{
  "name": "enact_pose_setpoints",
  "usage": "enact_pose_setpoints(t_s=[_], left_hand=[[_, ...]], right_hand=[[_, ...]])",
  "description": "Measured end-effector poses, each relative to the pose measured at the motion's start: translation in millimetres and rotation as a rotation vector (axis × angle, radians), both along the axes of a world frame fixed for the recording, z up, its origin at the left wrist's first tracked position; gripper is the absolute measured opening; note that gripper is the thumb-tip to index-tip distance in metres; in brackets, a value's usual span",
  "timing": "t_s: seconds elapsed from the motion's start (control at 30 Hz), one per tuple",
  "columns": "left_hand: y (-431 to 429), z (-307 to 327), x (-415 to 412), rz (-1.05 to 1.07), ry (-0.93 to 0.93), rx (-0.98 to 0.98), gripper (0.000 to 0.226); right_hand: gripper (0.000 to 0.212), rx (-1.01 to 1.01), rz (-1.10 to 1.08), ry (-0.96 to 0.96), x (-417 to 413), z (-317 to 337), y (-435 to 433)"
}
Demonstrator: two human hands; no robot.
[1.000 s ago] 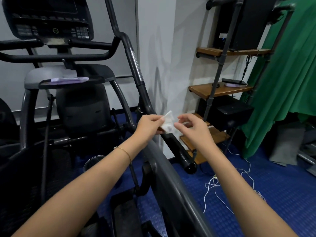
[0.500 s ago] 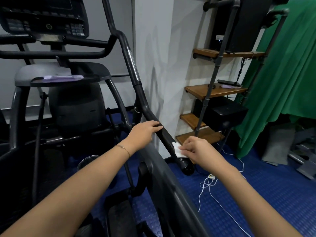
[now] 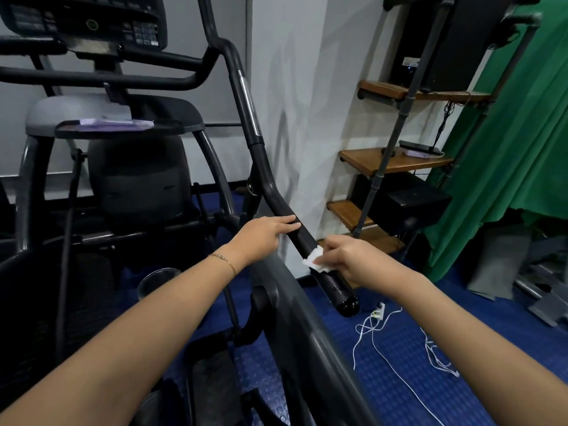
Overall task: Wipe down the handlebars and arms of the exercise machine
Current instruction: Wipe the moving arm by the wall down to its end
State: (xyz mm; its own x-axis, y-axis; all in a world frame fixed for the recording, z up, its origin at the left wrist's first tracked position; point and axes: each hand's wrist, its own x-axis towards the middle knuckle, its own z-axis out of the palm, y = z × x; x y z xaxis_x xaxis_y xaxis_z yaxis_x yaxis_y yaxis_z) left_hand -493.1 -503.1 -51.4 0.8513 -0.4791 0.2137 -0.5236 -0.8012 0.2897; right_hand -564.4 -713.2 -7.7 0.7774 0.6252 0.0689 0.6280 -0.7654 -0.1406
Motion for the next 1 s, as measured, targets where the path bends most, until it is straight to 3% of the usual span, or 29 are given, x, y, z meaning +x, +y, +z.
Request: enact_pose_setpoints(t_s=[0.2,0.3,0.47,0.67,0.87,1.0], left_hand=[[1.4,-0.4,0.7,-0.019,0.039,-0.007,0.059],[3.6,2.9,1.8,-0.029,0.053,-0.008,0.061],[5.0,17.9,12.3,-0.001,0.050,-0.032,0.058],[6.0,24.2,22.5,0.023,0.140,0.111,0.072],[3.8,32.0,22.1,0.047,0.176,0.156,0.074],[7.2,26.1,22.1,0.031,0.183,0.118,0.077]], right_hand=[[0.027,0.021,0.144,-0.060,-19.8,-0.9,-13.4],[0.024,-0.008,0.124,-0.001,-0.8,7.9,-1.6],[0.030,-0.092,0.107,-0.129,31.7,0.3,17.9],[0.043,-0.084,0.222,-0.093,-1.7,-4.2,-12.7],[0.037,-0.019,0.221,-0.158,28.0,-4.7,8.9],[0.037,0.009,0.215,-0.135,0.2,-10.9,-13.2]])
